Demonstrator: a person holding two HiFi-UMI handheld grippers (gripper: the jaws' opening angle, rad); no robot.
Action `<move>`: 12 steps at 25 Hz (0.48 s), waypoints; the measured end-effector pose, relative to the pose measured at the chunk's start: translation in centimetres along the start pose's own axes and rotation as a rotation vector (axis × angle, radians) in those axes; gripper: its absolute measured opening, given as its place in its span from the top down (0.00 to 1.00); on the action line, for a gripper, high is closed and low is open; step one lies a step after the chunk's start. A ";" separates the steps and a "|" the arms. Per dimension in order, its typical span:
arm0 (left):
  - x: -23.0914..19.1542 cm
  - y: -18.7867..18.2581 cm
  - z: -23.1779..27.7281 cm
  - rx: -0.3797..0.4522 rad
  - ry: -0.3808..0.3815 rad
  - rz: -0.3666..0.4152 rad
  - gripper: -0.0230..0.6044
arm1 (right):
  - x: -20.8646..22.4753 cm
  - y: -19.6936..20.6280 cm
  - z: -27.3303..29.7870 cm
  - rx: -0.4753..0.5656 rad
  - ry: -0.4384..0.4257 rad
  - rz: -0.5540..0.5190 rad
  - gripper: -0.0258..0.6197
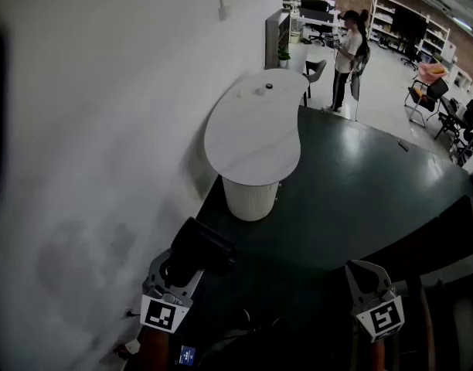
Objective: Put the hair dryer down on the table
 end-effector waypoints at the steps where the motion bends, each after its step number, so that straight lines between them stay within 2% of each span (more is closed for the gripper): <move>1: 0.1 0.0 0.0 0.002 -0.002 -0.003 0.62 | 0.1 0.1 0.0 0.000 0.000 0.007 0.95; 6: 0.2 0.0 -0.1 0.008 -0.014 -0.036 0.62 | 0.1 0.2 -0.4 0.029 0.003 0.050 0.95; 12: 0.3 -0.1 -0.4 0.010 -0.019 -0.052 0.62 | 0.0 0.1 -0.6 0.041 0.012 0.053 0.95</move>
Point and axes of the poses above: the fingertips, and each gripper's own axes: z forward along the fingers, x to its right, y out of its underside, the point moved 3 cm from there along -z, backward along the fingers, and after that the axes turned 4 degrees about -z, right-handed, at the moved point
